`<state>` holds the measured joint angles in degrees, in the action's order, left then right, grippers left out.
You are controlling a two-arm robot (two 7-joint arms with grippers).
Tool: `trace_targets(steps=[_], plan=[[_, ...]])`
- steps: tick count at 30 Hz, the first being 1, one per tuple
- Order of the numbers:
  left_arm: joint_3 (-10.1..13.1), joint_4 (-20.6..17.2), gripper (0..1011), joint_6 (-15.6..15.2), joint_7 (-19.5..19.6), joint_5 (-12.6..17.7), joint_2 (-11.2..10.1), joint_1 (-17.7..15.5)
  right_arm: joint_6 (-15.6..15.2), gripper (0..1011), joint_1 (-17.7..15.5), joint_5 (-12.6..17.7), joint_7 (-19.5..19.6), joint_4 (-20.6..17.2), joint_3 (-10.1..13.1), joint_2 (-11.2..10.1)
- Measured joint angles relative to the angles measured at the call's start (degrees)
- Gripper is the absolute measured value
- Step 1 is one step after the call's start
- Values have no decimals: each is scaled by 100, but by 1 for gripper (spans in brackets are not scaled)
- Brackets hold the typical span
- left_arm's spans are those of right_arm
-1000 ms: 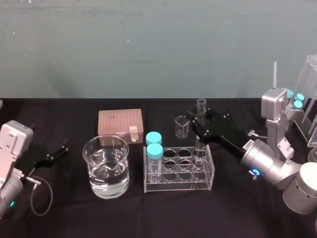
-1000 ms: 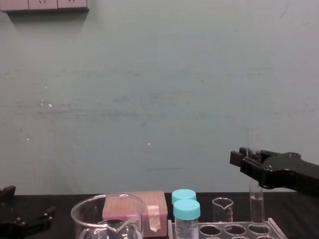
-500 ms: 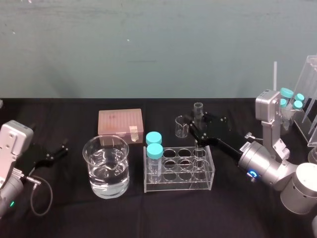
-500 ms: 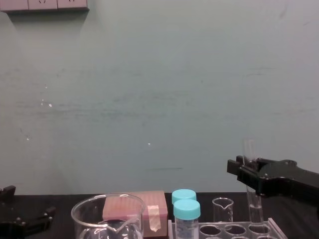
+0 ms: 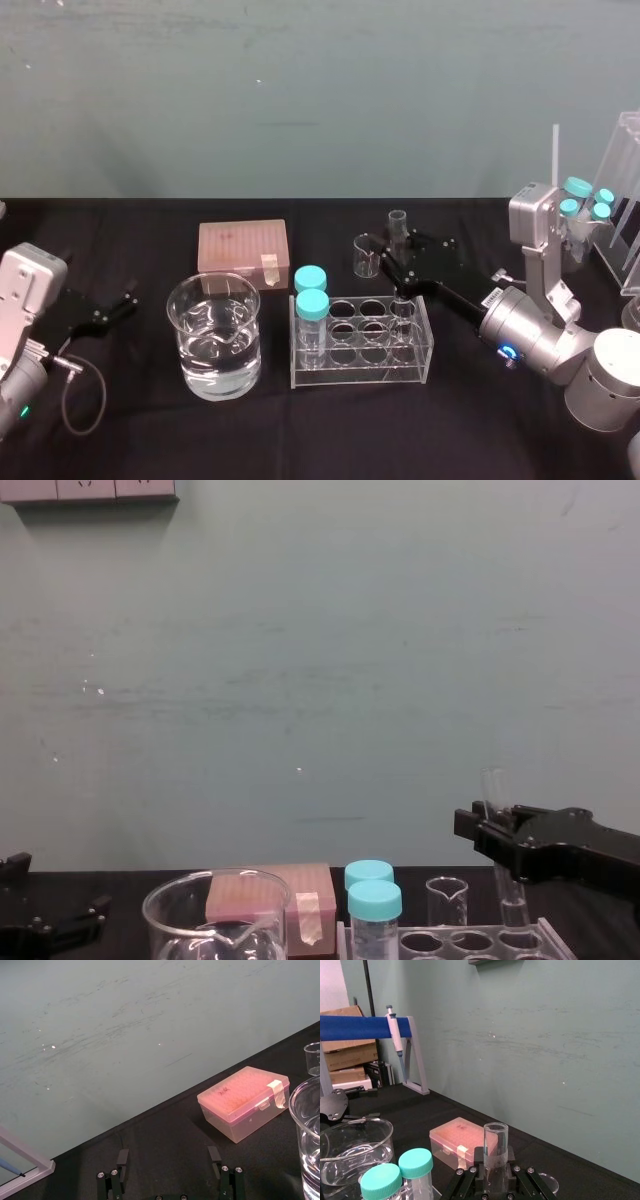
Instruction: Hold the test tube with one hand and immerse one end into the beaker, then return it to the test tube rack.
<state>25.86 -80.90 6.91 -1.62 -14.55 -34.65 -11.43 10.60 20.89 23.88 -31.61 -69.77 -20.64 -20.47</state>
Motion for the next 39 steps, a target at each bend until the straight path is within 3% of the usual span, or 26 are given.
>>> trace_targets(steps=[19,31,33,34,39], plan=[[0,0,1000,0,0,0,0,0,7,253,-11,28,-4,-20,12,-7],[0,0,1000,0,0,0,0,0,11,656,-12,33,-4,-23,12,-7],[0,0,1000,0,0,0,0,0,11,687,-13,33,-4,-23,11,-7],[0,0,1000,0,0,0,0,0,11,752,-12,33,-4,-23,12,-7],[0,0,1000,0,0,0,0,0,11,872,-13,33,-4,-23,11,-7]])
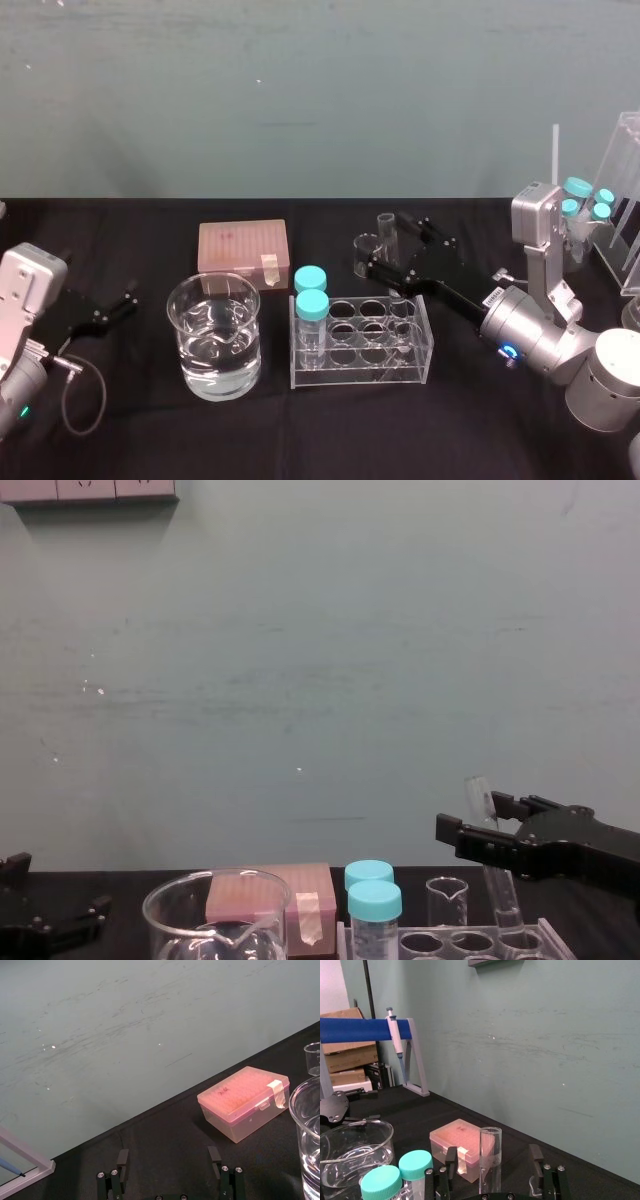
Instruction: Hold the test tube with one hand and immerse one end into the beaker, then return it to the test tube rack.
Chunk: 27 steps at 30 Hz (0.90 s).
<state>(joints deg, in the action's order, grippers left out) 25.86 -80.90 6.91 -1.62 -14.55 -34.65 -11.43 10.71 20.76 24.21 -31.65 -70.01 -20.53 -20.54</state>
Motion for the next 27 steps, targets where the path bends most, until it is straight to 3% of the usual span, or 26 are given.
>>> trace_targets(steps=[5,17,27], plan=[[0,0,1000,0,0,0,0,0,0,1000,0,0,0,0,0,0],[0,0,1000,0,0,0,0,0,3,1000,-2,-5,0,-55,6,-7],[0,0,1000,0,0,0,0,0,346,1002,-84,-54,204,-686,309,-73]])
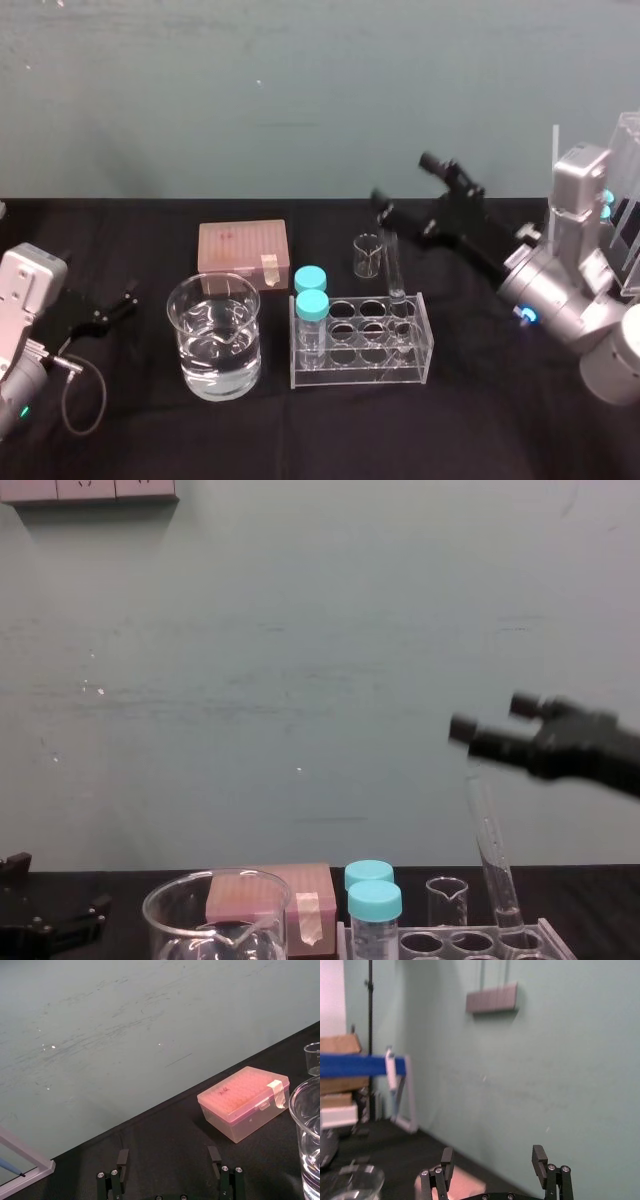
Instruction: Hold the test tube with one hand and immerse one end into the beaker, then return it to the test tube rack.
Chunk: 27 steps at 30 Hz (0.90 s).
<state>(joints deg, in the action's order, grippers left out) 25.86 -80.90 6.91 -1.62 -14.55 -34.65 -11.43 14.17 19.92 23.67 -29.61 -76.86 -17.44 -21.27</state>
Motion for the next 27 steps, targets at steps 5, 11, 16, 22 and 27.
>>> trace_targets(steps=[5,11,16,22,27], plan=[[0,0,1000,0,0,0,0,1,123,1002,-103,49,234,-258,305,-5],[0,0,1000,0,0,0,0,0,30,1002,-276,-40,556,-262,569,-13],[0,0,1000,0,0,0,0,0,-106,1002,-442,-124,743,-212,730,-36],[0,0,1000,0,0,0,0,0,-380,1002,-684,-233,931,-126,841,-24],[0,0,1000,0,0,0,0,1,-613,1002,-774,-350,1006,45,838,38]])
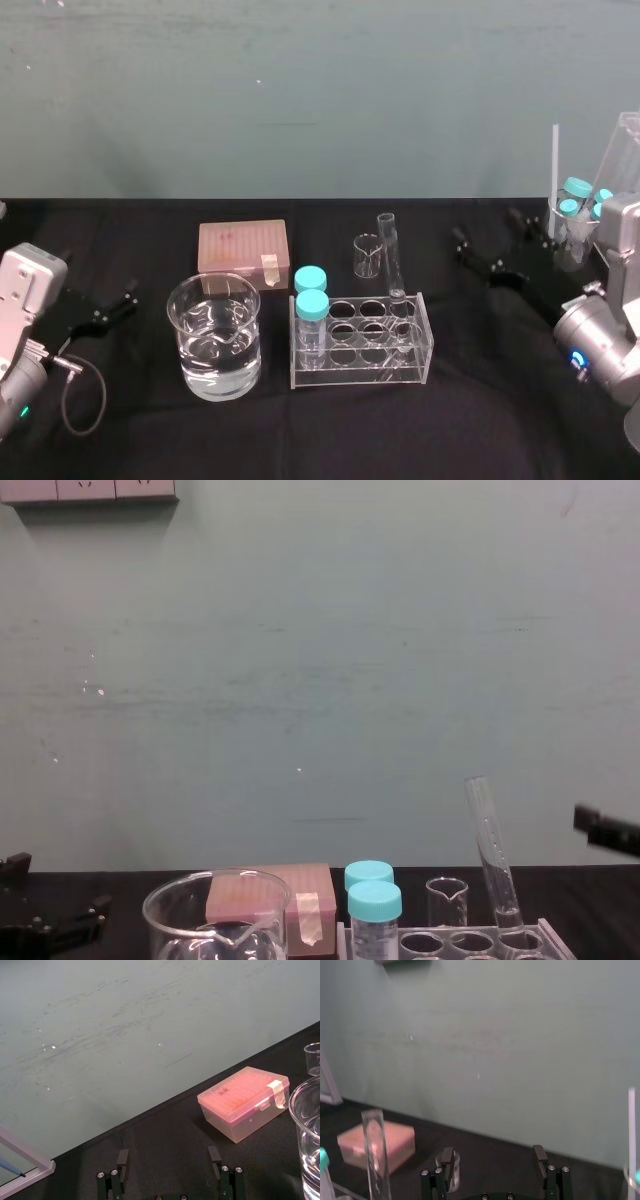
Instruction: Hold the test tube with one hand and immerse one end into the beaker, then return it to the test tube rack.
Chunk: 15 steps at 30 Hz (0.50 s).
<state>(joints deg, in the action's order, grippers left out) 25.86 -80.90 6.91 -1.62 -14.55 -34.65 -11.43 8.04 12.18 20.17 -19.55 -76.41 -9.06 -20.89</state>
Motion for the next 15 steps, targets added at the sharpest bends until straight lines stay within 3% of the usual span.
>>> trace_targets(steps=[15], plan=[[0,0,1000,0,0,0,0,0,-83,1002,-4,-77,7,106,-26,36]])
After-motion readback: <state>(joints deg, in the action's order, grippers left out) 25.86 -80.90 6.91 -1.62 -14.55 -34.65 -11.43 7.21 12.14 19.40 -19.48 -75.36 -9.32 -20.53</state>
